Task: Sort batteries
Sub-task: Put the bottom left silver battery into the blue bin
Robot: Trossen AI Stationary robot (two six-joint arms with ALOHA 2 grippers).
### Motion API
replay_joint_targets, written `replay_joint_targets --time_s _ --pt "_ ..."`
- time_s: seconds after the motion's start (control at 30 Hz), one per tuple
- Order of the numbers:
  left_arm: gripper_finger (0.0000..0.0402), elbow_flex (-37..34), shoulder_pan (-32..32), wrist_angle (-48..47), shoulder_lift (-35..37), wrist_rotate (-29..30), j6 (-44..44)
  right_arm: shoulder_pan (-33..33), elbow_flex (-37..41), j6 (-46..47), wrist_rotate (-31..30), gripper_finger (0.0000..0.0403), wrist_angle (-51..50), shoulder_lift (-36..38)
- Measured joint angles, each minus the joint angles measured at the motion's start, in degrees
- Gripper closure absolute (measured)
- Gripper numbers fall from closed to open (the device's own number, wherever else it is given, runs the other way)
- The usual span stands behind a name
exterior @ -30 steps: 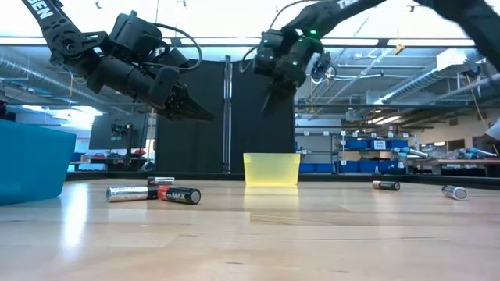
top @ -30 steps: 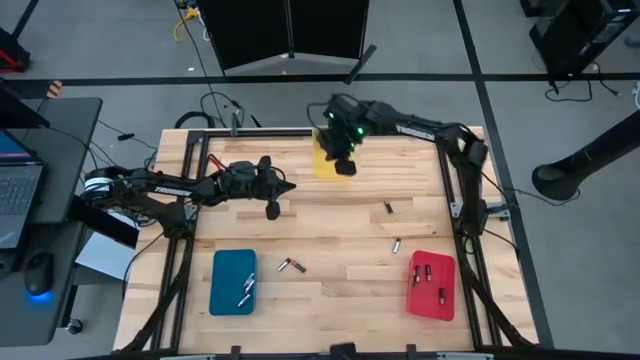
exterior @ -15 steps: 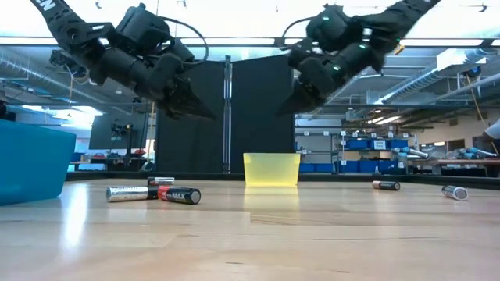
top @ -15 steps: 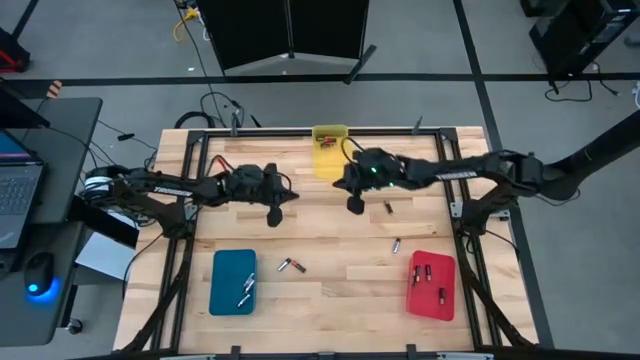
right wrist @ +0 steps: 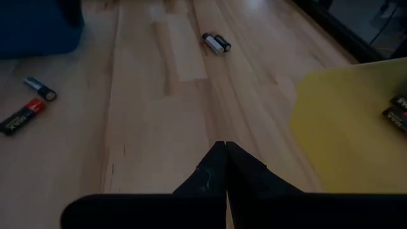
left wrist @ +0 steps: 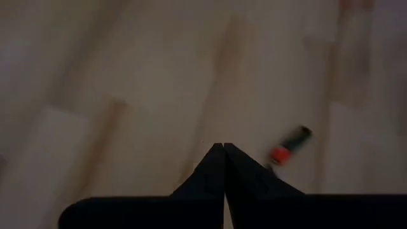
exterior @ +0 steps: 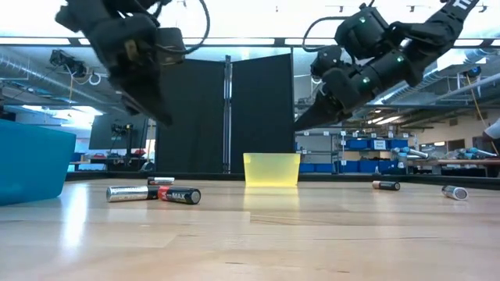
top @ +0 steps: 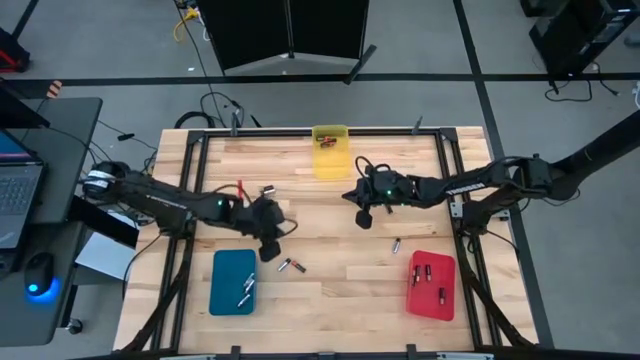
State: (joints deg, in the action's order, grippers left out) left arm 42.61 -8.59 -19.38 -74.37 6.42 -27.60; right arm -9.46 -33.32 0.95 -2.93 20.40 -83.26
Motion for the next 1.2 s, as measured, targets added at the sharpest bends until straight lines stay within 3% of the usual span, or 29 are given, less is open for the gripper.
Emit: replay_joint_targets --time_s 0.3,0.63,0.87,1.2 --pt "0.0337 0.0 -8.0 -2.5 -0.1 2.6 -15.0 2.6 0.1 -0.3 -2.0 0.0394 0.9 0.0" --pt "0.0242 1.6 -10.6 3.1 -7.9 -0.4 -19.5 3.0 0.1 -0.7 -2.0 0.0394 0.6 0.0" --pt "0.0229 8.6 -11.5 -7.6 -13.0 -0.6 -19.6 3.1 0.1 -0.5 -2.0 0.0394 0.0 0.0" --pt "0.0228 16.1 -12.3 -13.3 -21.6 -1.1 -21.0 6.4 0.1 -1.0 -3.2 0.0394 0.0 0.0"
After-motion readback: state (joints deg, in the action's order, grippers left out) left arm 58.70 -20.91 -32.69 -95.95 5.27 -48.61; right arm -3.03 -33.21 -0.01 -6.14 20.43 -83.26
